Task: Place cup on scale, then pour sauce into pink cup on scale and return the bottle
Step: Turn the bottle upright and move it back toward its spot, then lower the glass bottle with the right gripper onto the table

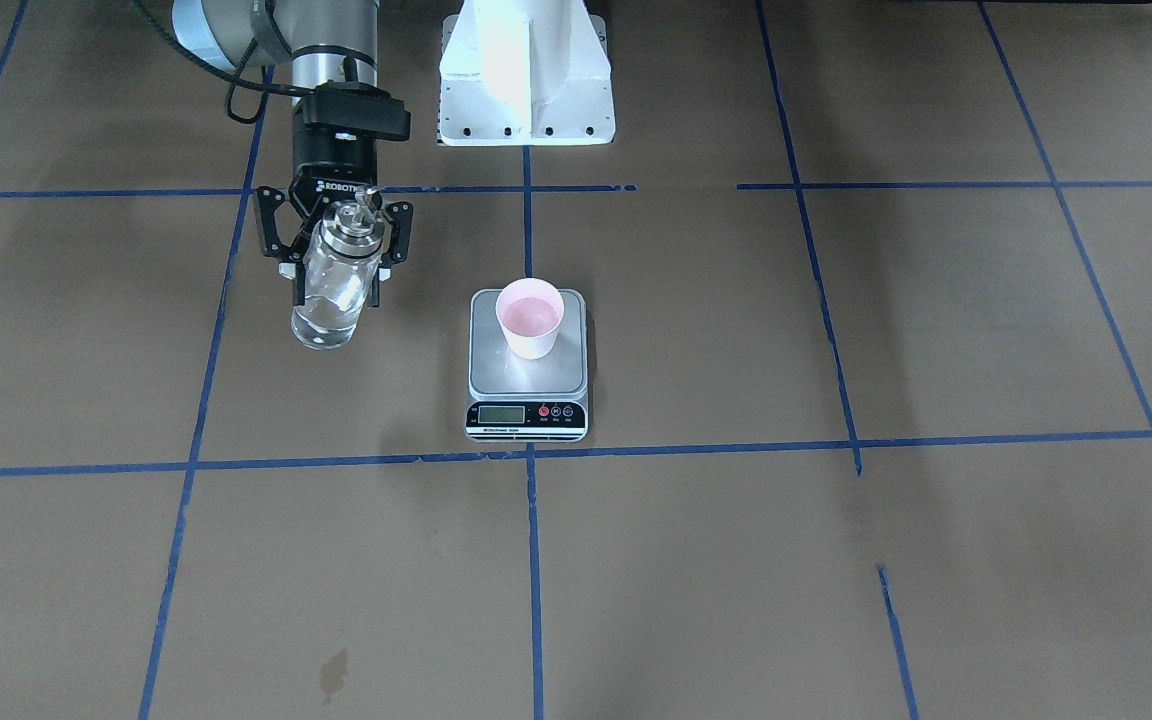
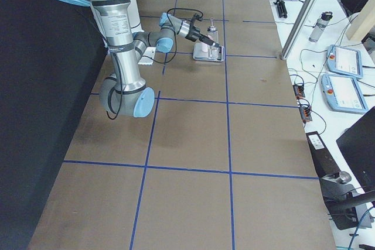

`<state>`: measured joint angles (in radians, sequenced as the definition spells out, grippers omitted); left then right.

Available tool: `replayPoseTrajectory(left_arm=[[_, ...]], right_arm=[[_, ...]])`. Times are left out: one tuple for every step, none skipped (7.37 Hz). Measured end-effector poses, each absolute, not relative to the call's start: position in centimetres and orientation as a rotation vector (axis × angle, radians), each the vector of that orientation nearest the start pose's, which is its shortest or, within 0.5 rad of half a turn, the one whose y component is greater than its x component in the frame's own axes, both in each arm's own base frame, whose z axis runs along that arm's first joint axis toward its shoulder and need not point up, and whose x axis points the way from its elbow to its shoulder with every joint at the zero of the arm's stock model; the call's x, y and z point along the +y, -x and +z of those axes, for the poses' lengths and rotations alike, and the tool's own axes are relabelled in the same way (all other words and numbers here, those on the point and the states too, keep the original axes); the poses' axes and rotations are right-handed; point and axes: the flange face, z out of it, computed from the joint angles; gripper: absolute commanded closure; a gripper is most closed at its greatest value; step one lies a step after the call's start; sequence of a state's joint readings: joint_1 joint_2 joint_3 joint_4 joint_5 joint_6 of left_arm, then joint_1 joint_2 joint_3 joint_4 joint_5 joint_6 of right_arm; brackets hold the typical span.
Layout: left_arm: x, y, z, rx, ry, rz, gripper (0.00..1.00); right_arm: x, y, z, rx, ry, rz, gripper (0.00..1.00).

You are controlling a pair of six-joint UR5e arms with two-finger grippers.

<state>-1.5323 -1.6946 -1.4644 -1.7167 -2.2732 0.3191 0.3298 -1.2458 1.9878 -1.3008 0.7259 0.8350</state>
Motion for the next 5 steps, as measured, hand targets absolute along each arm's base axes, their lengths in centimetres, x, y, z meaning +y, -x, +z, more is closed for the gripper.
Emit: replayPoseTrajectory(left_arm=[[-55.6, 4.7, 63.7, 0.681, -0.253, 0.399, 0.00], [-55.5, 4.7, 63.6, 0.686, -0.254, 0.399, 0.00], [-55.4, 4.7, 63.4, 0.690, -0.259, 0.400, 0.00], [-55.2, 4.7, 62.8, 0.690, -0.270, 0.402, 0.00], [-55.0, 4.7, 62.1, 0.690, -0.281, 0.405, 0.00]], right_arm=[[-37.3, 43.0, 26.3, -0.491, -1.074, 0.152, 1.00], [-37.6, 42.4, 27.7, -0.534, -1.018, 0.213, 1.00], [-37.7, 41.9, 29.4, -0.536, -0.984, 0.241, 1.00], [-37.7, 41.4, 31.2, -0.525, -0.962, 0.261, 1.00], [-37.6, 40.9, 32.7, -0.513, -0.948, 0.285, 1.00]])
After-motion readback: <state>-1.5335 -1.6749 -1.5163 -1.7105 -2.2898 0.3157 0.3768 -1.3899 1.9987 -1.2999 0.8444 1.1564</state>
